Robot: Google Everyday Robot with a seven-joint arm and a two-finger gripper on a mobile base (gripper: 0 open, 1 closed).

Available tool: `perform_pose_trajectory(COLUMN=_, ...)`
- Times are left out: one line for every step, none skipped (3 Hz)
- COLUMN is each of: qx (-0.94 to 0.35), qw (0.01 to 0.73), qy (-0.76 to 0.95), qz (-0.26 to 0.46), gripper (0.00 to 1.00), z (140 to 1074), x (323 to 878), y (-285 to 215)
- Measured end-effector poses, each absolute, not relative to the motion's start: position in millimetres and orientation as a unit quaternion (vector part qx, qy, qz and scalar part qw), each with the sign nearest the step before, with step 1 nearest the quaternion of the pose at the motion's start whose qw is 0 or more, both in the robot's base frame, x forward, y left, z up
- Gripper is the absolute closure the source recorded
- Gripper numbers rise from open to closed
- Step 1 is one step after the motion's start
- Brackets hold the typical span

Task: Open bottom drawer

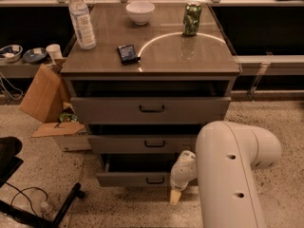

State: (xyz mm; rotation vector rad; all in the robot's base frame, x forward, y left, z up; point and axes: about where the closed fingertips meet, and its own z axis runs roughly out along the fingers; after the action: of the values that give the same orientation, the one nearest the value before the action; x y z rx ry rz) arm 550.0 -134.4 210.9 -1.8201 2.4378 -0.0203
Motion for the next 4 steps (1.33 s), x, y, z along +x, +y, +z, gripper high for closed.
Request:
perform_pose_trajectory(qx=-0.619, qw=0.080, qy=0.781, qz=-0.010, gripper=0.00, z=213.5, x=566.8, y=-120.4)
perform_pose_trajectory(qx=-0.634, qw=0.079, qy=0.769, qz=-0.011, gripper=0.00, z=202.5, x=574.0, y=-109.9)
perform_pose_trajectory(qx=-0.636, qw=0.054, qy=0.770, qz=-0.002, gripper=0.00, z=173.8, x=570.4, y=-108.1)
perform_pose_trajectory(qx=-0.635, qw=0.053, qy=0.771, qz=0.001, gripper=0.00, z=171.4, x=570.1, y=-107.2)
